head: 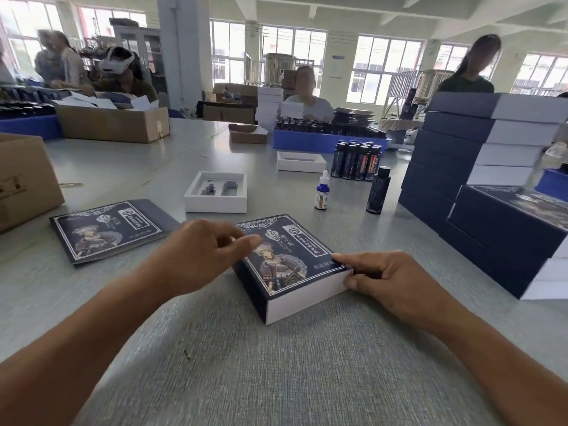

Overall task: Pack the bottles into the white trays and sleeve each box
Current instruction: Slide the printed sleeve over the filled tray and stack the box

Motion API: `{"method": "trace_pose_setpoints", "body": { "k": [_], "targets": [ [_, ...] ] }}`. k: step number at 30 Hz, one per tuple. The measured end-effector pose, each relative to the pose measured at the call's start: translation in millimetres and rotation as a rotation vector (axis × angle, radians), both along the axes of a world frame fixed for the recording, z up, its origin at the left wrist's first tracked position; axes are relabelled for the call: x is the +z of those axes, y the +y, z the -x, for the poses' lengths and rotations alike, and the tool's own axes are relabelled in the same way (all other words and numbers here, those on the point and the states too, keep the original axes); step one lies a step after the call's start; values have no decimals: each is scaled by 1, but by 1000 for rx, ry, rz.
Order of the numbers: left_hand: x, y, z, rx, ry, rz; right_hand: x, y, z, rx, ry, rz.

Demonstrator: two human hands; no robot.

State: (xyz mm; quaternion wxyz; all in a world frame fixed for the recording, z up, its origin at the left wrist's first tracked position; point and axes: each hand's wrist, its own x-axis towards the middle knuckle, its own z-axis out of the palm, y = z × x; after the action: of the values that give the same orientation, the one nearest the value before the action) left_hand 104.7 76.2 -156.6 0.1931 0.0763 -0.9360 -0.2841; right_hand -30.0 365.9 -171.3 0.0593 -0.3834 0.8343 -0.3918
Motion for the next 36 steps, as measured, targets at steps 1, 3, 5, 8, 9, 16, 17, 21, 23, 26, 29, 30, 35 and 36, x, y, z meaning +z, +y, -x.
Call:
{"method": "trace_pose_setpoints", "body": {
  "k": [1,3,5,8,9,16,17,21,23,26,29,30,35,36],
  "targets": [
    [-4,-4,3,93,55,37,-1,0,0,-7,30,-4],
    [-12,-12,9,204,62,48,-2,-2,-2,-13,79,-18],
    [-18,-16,14,212,7,1,-2,-4,-2,-13,127,-45],
    [-22,-17,19,153,-38,-90,1,-1,-2,29,109,-119],
    [-22,-17,20,146,-32,-115,3,0,-2,47,68,-133],
    [-18,-14,20,209,7,-273,3,-10,-12,-44,49,-126],
    [-19,-13,20,227,19,-266,3,-11,-12,-47,43,-124],
    [-20,-7,21,264,57,-272,3,-12,-13,-67,-68,-54],
    [-21,-5,21,277,62,-272,2,-15,-15,-107,-43,-46],
    [-22,-4,23,289,60,-275,0,-18,-15,-154,44,-99],
    [-22,-8,22,260,88,-409,2,-17,-15,-159,36,-98],
    [-21,-9,21,234,109,-495,2,-16,-14,-153,26,-91],
    [-14,-5,22,97,199,-1031,8,-10,-18,-130,-81,-27],
    [-12,-5,22,90,214,-1106,10,-8,-18,-141,-106,-14]
  ]
}}
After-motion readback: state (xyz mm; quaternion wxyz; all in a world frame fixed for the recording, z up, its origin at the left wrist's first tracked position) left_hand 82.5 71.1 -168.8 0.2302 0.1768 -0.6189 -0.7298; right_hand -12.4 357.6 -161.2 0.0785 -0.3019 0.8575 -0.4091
